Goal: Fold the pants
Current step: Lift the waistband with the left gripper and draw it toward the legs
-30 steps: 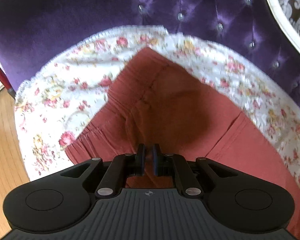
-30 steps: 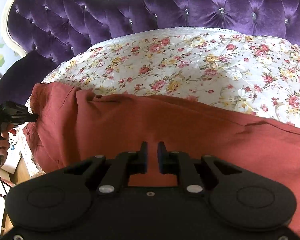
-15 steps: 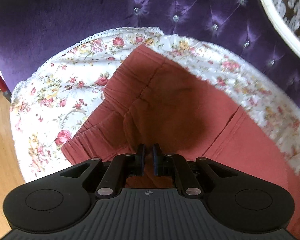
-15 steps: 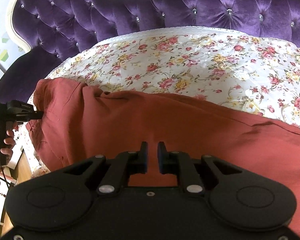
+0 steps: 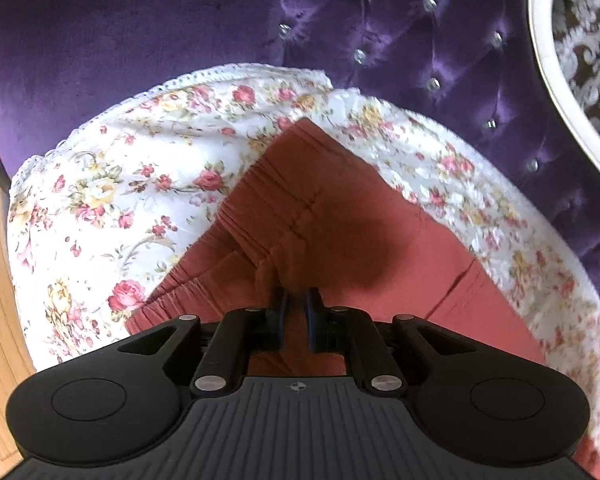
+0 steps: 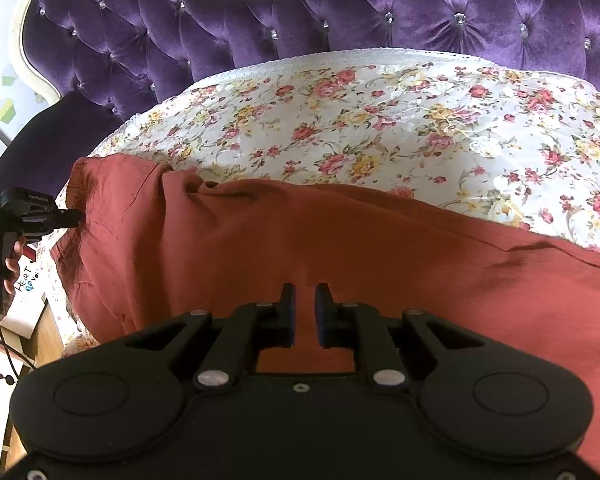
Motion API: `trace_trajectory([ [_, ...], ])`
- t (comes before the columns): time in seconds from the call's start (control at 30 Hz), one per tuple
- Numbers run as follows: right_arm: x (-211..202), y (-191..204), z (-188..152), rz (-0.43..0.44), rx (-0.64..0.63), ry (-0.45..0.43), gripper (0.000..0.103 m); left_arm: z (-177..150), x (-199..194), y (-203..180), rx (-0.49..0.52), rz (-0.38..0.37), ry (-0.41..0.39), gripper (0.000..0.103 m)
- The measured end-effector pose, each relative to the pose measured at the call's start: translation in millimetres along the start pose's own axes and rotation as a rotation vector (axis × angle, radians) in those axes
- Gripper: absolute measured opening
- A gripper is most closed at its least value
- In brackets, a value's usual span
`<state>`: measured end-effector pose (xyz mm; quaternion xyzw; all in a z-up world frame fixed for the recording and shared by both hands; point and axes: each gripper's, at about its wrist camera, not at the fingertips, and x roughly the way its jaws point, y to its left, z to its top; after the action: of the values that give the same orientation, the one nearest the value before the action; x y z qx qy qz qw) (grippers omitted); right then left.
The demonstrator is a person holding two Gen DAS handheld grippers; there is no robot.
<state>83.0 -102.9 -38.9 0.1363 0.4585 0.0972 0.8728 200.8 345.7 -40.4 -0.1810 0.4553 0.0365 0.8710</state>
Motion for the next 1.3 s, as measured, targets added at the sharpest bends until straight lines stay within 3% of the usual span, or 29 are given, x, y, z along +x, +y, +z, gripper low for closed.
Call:
trace_trajectory([
  [0.07,0,1,0,0.002,-0.003,0.001,0.022,-1,2,-1,0.007,-0.001,0.014,0.024],
  [0.43,-2,2,-2,0.013,-0.006,-0.003,0.022,-9,-9,4,-0.013,0.038,-0.027,0.024],
  [0.63,1,6,-2,0.022,-0.008,0.003,0.022,-16,-3,7,-0.020,0.038,-0.004,0.024],
  [0.97,1,12,-2,0.028,-0.031,0.003,0.022,4,17,-13,-0.012,0.042,-0.012,0.025],
  [1.03,1,12,-1,0.029,-0.033,0.004,0.022,2,17,-19,0.038,0.074,-0.011,0.024],
  [1.13,1,13,-1,0.030,-0.041,0.003,0.022,-4,13,-19,0.021,0.110,-0.010,0.014],
  [1.17,1,14,-1,0.031,-0.044,0.003,0.022,-5,12,-19,0.018,0.111,-0.002,0.006],
  [1.3,1,18,-1,0.037,-0.059,0.001,0.022,-12,-12,-26,0.069,0.137,-0.060,0.004],
])
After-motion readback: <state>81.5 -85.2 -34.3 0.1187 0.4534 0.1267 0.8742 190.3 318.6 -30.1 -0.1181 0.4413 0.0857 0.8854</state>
